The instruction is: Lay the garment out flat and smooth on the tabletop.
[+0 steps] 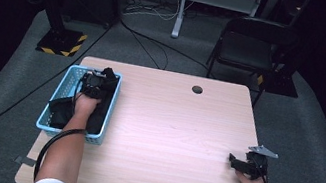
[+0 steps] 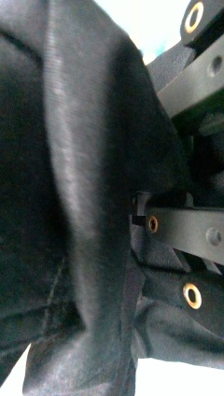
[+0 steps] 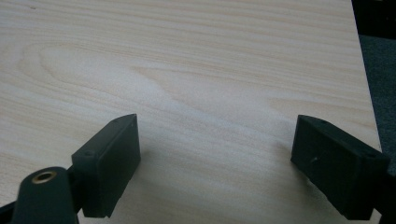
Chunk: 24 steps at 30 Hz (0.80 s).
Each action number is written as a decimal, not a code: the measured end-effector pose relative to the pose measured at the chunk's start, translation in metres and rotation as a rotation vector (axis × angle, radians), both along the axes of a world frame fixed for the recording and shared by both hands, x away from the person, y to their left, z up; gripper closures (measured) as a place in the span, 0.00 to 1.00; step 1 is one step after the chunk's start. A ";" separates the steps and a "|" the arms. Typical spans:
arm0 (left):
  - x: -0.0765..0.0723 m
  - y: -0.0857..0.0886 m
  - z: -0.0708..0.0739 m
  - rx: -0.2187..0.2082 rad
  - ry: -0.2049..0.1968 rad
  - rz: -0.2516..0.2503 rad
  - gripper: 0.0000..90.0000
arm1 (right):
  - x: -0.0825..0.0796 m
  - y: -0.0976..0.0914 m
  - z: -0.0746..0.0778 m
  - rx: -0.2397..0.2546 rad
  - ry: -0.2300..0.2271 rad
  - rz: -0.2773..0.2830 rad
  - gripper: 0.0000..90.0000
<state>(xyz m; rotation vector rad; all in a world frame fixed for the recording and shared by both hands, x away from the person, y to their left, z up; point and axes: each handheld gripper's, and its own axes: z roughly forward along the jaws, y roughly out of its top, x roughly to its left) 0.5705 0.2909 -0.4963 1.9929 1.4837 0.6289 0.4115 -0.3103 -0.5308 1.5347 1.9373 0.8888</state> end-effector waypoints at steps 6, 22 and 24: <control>-0.009 0.001 0.015 0.007 -0.065 -0.013 0.86 | 0.000 0.000 0.000 0.000 0.000 0.000 0.16; -0.035 0.008 0.059 -0.002 -0.197 -0.046 0.87 | -0.001 0.000 0.000 0.001 0.000 0.000 0.16; -0.039 0.008 0.068 0.001 -0.214 -0.050 0.87 | -0.001 0.000 0.000 0.001 0.000 0.000 0.16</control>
